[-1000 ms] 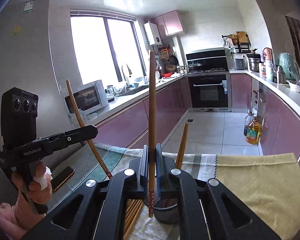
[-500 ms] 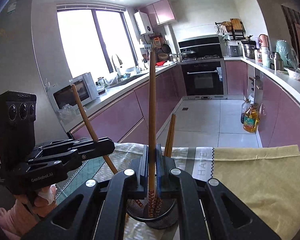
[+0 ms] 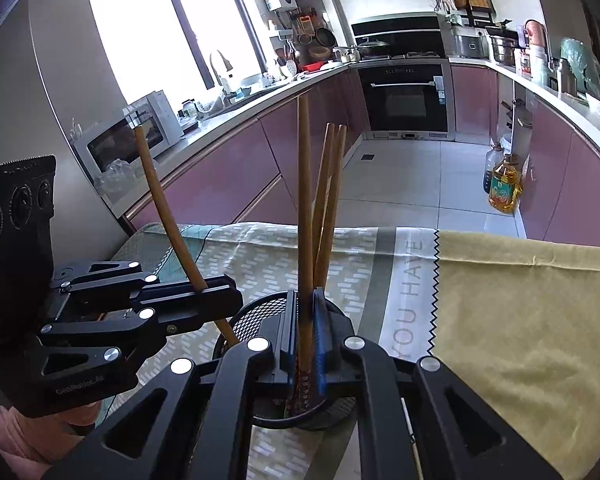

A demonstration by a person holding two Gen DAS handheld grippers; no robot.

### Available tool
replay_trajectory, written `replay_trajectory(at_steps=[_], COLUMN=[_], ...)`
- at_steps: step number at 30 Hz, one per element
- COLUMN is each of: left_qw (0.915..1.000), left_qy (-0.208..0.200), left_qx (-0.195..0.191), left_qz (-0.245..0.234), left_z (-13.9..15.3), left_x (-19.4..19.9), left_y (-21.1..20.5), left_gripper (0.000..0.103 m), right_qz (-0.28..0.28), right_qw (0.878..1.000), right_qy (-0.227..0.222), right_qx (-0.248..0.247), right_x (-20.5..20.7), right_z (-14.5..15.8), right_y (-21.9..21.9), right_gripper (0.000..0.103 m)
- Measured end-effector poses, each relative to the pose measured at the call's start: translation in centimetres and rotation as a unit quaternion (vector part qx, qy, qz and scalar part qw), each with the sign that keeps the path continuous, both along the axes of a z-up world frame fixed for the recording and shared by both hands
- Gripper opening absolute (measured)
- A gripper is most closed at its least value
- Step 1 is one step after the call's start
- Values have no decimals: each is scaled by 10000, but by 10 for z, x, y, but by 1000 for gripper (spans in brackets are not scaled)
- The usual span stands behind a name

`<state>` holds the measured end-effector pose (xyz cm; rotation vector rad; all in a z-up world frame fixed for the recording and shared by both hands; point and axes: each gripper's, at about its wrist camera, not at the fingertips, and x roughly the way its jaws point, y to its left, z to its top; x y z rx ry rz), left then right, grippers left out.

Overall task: Organize utensils
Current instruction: 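Open the left gripper to drop its chopstick in the cup while the right gripper releases its own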

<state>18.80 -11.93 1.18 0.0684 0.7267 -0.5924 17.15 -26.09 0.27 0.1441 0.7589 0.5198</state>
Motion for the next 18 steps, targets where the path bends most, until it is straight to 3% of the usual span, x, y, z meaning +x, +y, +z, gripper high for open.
replay_trajectory(at_steps=[6,9,16,18], left_qw=[9998,9997,9964,9952], left_qy=[56,-66,-583,-678], left_qx=[-56,-85,-350,-407], left_qz=[172,239,500,585], left_z=[-5,-4,6,7], left_x=[5,-3,-44,-57], left_y=[1,7,41,52], left_gripper=[9,14,39,40], right_qz=[-105,-123,93,228], right_qw=[9999,9997,9981,9970], right_qy=[-77,-182,-576,-718], right_qx=[56,103,213,156], right_x=[-3,-8,-43,-58], right_z=[2,6,19,22], right_y=[-3,-5,-3,2], right_gripper=[10,18,31,35])
